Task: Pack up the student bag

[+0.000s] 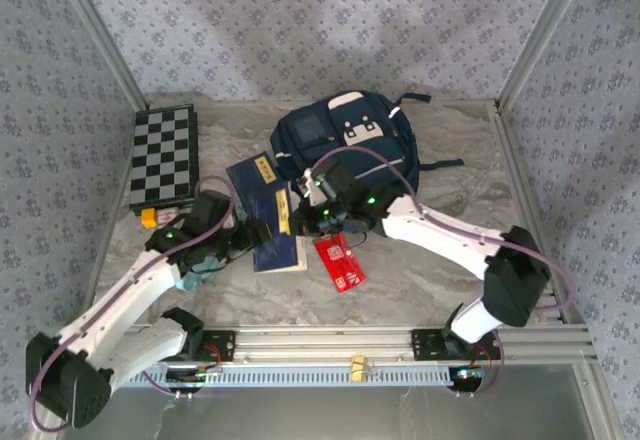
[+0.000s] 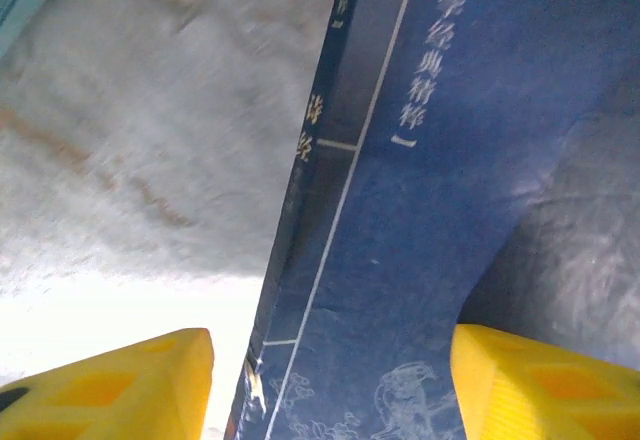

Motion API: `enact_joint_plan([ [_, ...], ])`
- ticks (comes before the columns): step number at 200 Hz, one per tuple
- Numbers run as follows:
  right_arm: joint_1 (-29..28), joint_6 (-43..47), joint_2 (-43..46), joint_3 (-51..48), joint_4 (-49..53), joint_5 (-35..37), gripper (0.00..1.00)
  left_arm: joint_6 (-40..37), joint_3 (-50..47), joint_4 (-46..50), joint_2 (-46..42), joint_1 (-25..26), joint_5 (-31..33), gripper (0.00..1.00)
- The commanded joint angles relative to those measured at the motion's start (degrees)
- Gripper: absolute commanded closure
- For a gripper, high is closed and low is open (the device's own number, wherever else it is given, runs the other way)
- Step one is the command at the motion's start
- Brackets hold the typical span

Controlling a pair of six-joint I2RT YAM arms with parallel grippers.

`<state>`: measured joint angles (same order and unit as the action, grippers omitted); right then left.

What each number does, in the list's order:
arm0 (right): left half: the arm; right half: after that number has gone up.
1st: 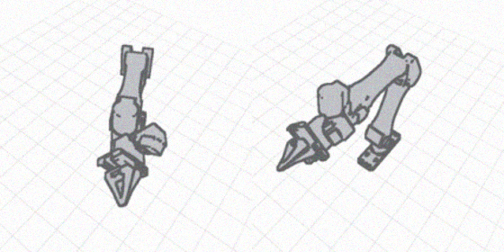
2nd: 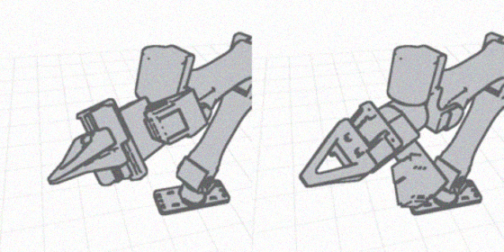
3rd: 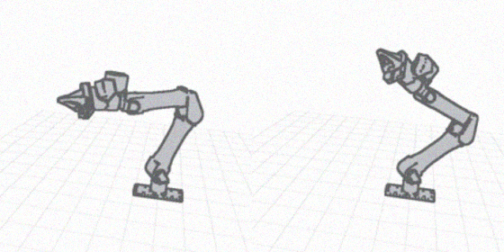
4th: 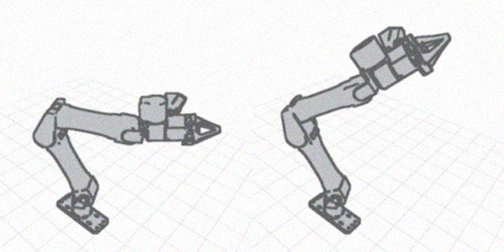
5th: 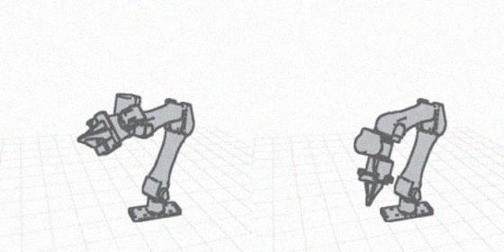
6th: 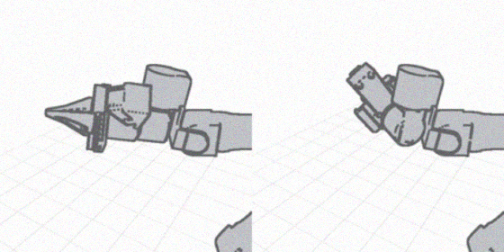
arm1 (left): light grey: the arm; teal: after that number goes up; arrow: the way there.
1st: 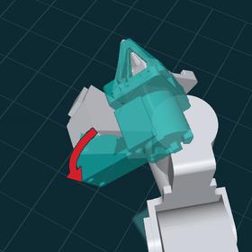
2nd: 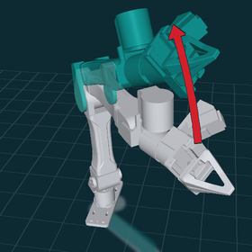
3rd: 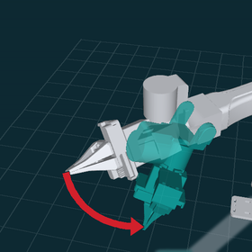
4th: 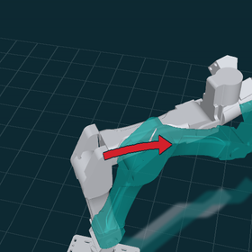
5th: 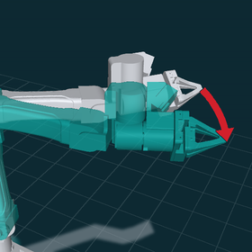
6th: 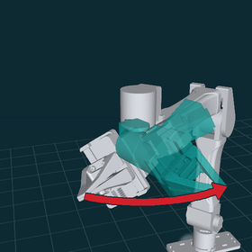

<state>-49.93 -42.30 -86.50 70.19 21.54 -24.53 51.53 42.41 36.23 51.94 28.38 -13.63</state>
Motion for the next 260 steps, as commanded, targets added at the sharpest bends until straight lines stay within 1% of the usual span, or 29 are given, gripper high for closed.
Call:
enact_joint_plan([
  [1,2.97,5.08,5.15,-0.62,-1.80,-5.10,1.00,-3.70,3.72,-0.65,-1.77,-1.77,-7.07,0.31],
  [14,6.65,5.61,6.83,-1.18,-2.86,-10.37,1.00,-4.89,5.39,-2.27,-1.58,-2.49,-9.91,0.28],
  [34,11.01,5.83,9.11,-1.12,-2.53,-15.68,1.00,-6.07,7.02,-6.63,-1.39,-2.54,-14.43,0.24],
  [37,11.59,7.57,9.43,-1.11,-2.50,-16.38,1.00,-6.16,7.06,-7.59,-1.48,-2.54,-15.08,0.23],
  [44,13.14,8.36,10.07,-1.19,-2.64,-18.69,1.00,-6.55,7.16,-9.27,-1.45,-2.54,-16.46,0.22],
  [71,19.17,8.83,11.69,-1.38,-4.77,-27.29,1.00,-9.19,8.41,-11.68,-0.79,-2.54,-19.22,0.18],
  [93,22.26,7.91,12.22,-1.38,-7.84,-32.52,1.00,-8.42,6.91,-19.40,-0.30,-2.55,-23.27,0.17],
  [114,23.65,8.25,12.28,-1.38,-8.82,-34.62,1.00,-7.80,6.75,-22.02,1.12,-2.54,-24.67,0.17],
  [144,25.30,8.85,10.39,-1.38,-8.95,-37.30,1.00,-5.52,6.36,-30.55,2.31,-1.94,-28.42,0.26],
  [151,25.39,8.29,10.06,-3.38,-10.04,-38.00,1.00,-5.51,6.79,-30.86,2.62,-1.55,-28.39,0.29],
  [166,25.41,8.15,9.79,-3.58,-10.97,-38.31,1.00,-5.70,7.28,-31.26,3.24,-1.15,-28.25,0.38],
  [191,26.31,8.99,9.63,-3.65,-10.34,-38.56,1.00,-5.06,7.46,-32.97,4.54,-0.40,-28.04,0.45],
  [203,26.72,9.23,9.30,-3.82,-10.21,-38.81,1.00,-4.70,7.76,-33.98,5.49,0.25,-27.92,0.51],
  [227,27.44,9.08,8.39,-3.84,-10.46,-39.45,1.00,-3.76,8.12,-36.80,7.27,2.15,-27.38,0.60],
  [252,27.88,10.13,8.25,-4.04,-9.02,-38.76,1.00,-3.56,8.83,-37.34,8.70,2.76,-26.67,0.78],
  [260,28.19,10.28,8.28,-4.32,-8.49,-38.23,0.99,-3.25,8.85,-37.87,8.83,2.81,-26.25,0.83],
])
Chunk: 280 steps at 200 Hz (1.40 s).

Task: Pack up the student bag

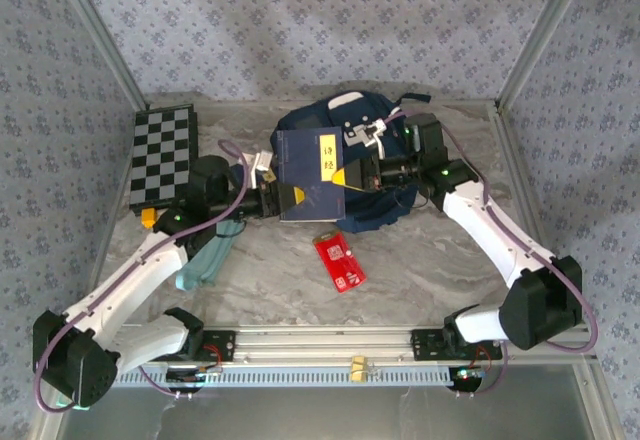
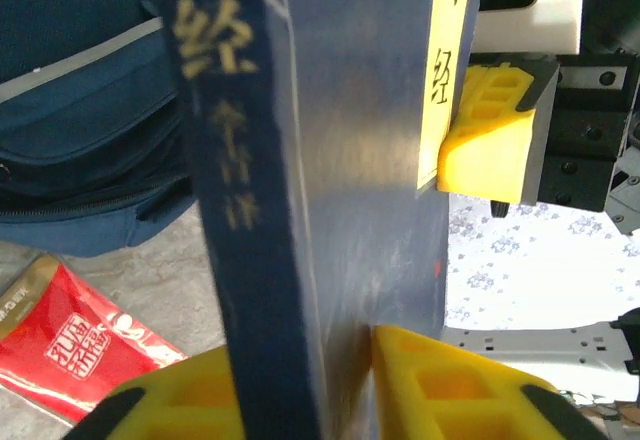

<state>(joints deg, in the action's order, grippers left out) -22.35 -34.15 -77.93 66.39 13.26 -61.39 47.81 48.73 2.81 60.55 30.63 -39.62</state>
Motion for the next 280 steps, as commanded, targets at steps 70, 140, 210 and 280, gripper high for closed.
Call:
enact_joint_plan([
  [70,3.34,-6.74,2.92,-5.89,-0.27,3.57,0.24,6.47,4.92,-12.92,3.19,1.33,2.31,1.00],
  [140,-0.39,-23.79,4.60,-9.97,-21.75,0.50,0.12,7.55,8.03,-17.24,7.43,4.93,5.10,1.00],
  [210,3.51,-21.71,9.83,-10.02,-17.90,0.45,0.33,2.15,10.15,-5.06,8.73,5.00,7.23,1.00],
  [280,3.65,-18.54,6.35,-9.35,-16.05,2.28,0.71,1.79,10.60,-5.51,10.20,5.66,6.83,1.00],
])
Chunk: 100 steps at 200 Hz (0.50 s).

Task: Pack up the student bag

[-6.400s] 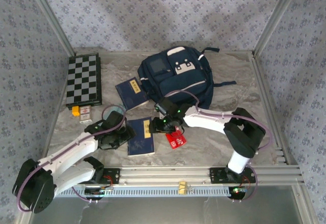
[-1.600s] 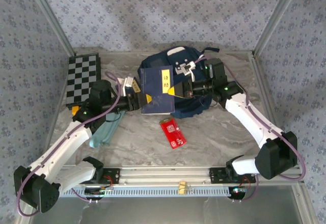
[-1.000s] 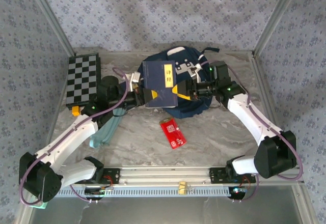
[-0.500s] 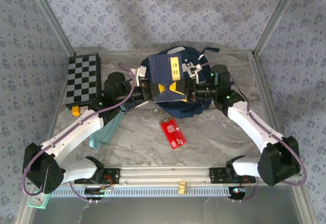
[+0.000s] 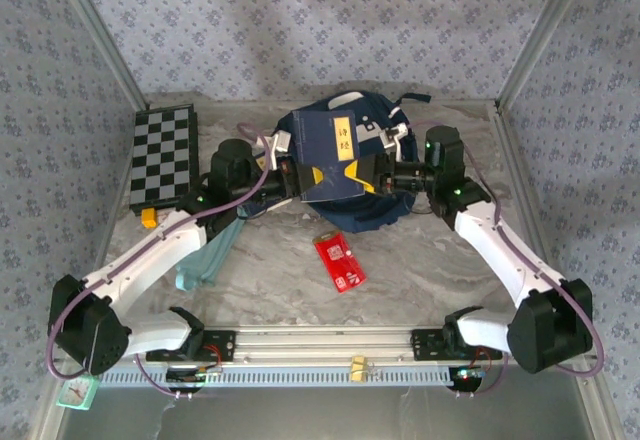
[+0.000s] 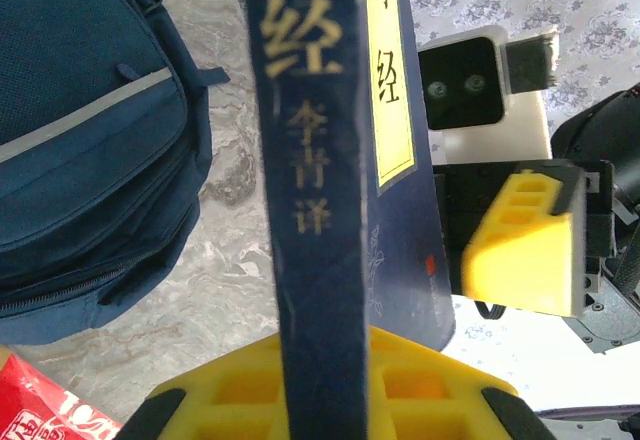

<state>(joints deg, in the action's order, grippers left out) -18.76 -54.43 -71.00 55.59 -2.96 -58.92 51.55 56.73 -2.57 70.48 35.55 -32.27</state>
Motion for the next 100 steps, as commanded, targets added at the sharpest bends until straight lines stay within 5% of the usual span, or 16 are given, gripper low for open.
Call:
enact_joint_plan([
  [1,0.05,1.76,-0.65,1.45,0.20,-0.17,0.72,-1.96,2.55,-0.10,0.23,0.74,-0.51,1.00],
  [51,0.64,7.98,-0.28,3.02,8.92,2.38,1.00,-2.73,3.06,0.83,0.87,0.81,-0.77,1.00],
  [100,3.01,15.47,2.40,4.92,22.15,6.63,1.00,-12.01,6.10,12.63,1.11,0.92,3.23,0.53],
])
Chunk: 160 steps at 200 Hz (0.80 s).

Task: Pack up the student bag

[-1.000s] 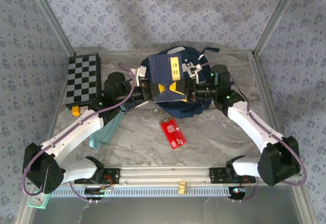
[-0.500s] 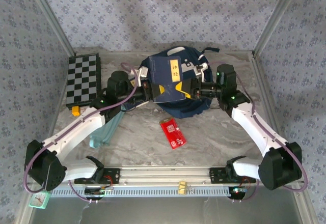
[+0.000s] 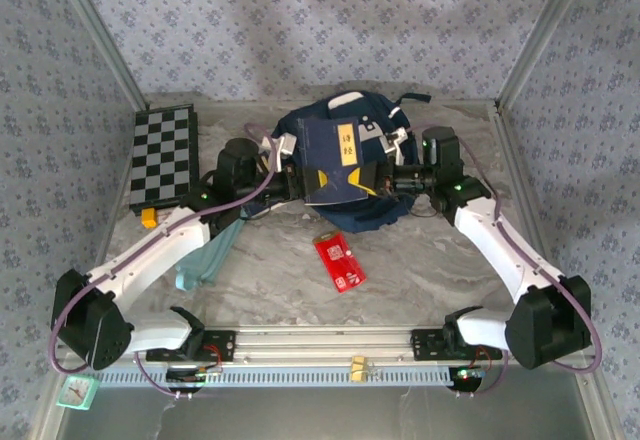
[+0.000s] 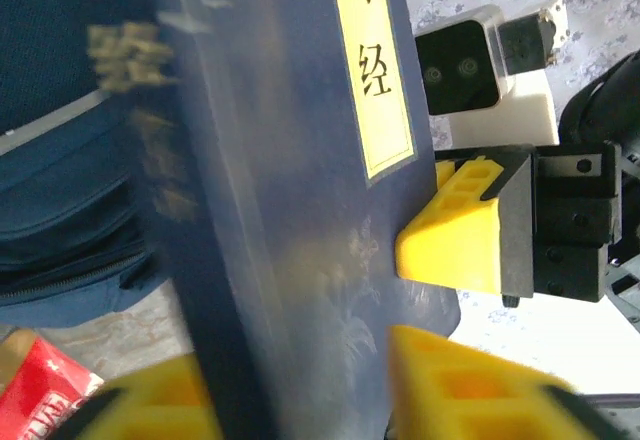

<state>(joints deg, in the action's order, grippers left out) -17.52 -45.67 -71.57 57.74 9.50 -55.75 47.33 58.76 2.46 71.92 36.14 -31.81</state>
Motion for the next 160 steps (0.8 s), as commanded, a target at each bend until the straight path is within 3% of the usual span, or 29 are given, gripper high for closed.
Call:
enact_joint_plan([
  [1,1.86,6.90,3.08,2.80,9.90,3.59,1.00,-8.23,4.12,7.89,-0.31,0.33,3.10,0.53],
  [31,5.50,9.20,6.26,1.87,18.60,7.24,1.00,-18.72,6.18,17.93,2.07,1.24,10.47,0.43],
  [67,10.00,14.82,9.78,0.25,30.03,13.68,1.00,-30.36,11.58,22.83,10.00,6.77,19.53,0.38],
  [120,19.46,15.25,13.96,-5.03,37.70,16.97,1.00,-43.32,21.81,24.52,24.71,10.79,24.59,0.37],
  [160,26.06,15.44,15.48,-7.01,40.08,19.68,1.00,-50.29,28.98,24.79,33.59,12.09,24.99,0.34],
])
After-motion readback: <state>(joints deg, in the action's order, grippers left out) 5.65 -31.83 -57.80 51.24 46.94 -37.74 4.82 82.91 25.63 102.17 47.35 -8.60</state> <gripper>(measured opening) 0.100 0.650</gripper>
